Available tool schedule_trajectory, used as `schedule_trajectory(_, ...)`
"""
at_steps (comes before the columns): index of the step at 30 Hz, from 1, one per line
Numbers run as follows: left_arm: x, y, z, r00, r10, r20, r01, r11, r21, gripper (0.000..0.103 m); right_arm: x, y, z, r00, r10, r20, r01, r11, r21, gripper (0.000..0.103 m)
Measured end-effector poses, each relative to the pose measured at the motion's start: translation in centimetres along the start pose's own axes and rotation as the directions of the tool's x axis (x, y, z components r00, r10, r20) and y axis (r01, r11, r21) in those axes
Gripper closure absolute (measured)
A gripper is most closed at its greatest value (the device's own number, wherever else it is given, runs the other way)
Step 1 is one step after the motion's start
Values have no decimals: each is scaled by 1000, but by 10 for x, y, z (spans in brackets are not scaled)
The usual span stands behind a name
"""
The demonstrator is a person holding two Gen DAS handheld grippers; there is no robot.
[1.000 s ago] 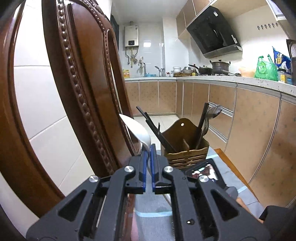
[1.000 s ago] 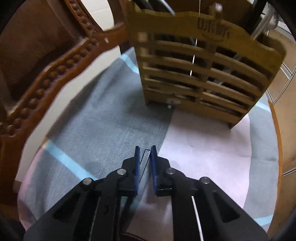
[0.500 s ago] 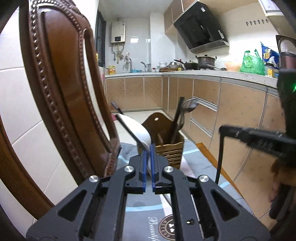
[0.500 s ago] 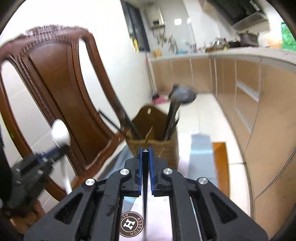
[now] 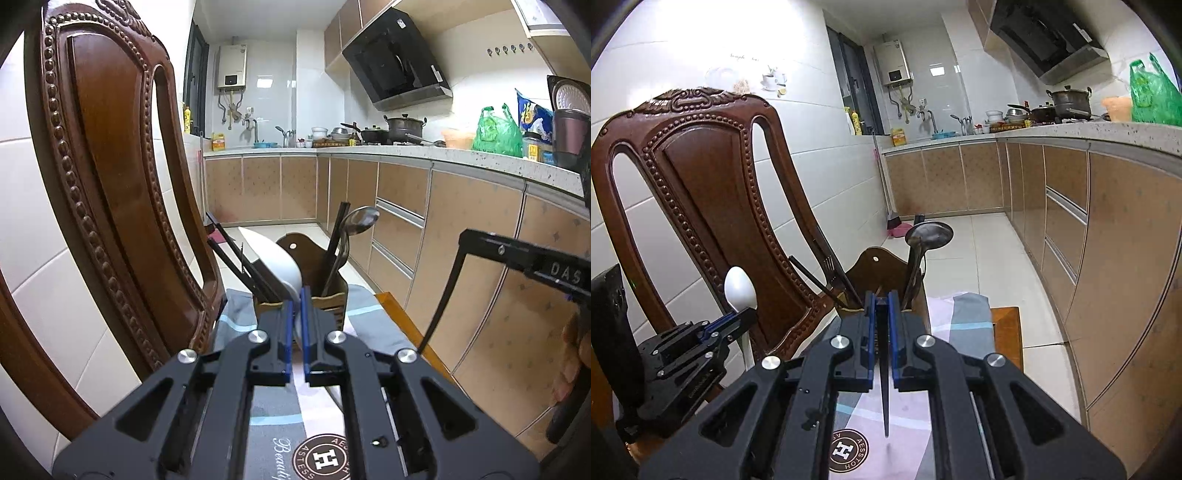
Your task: Organize utensils
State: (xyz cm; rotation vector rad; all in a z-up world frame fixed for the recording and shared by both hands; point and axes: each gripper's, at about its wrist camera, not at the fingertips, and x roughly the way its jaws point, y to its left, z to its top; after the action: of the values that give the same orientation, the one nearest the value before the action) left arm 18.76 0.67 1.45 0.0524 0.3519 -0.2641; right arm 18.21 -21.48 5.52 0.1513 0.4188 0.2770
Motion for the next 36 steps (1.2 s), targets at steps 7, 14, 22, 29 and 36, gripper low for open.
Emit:
schedule_trajectory(7,8,23,4,1000,23,-7,-23,998,-53,99,3,18,35,999,-5,36,6,999,-32,96)
schedule_trajectory(14,13,40,5,999,47,-5,-47,996,-80,99,34,25,120,990,-24,138,29,999,-36,96)
schedule_trajectory(22,25,58,8,997,75,-16,-76,991,-112,99,119,9,138,987,-85,139,87,996,-12,96)
schedule_trajectory(29,37,64,5,994,110,-23,-113,985,-133,99,167,-16,101,997,-71,26,70,996,48,47)
schedule_trajectory(36,50,57,17,989,147,1,-146,979,-143,99,49,-56,25,969,-104,224,56,976,209,5)
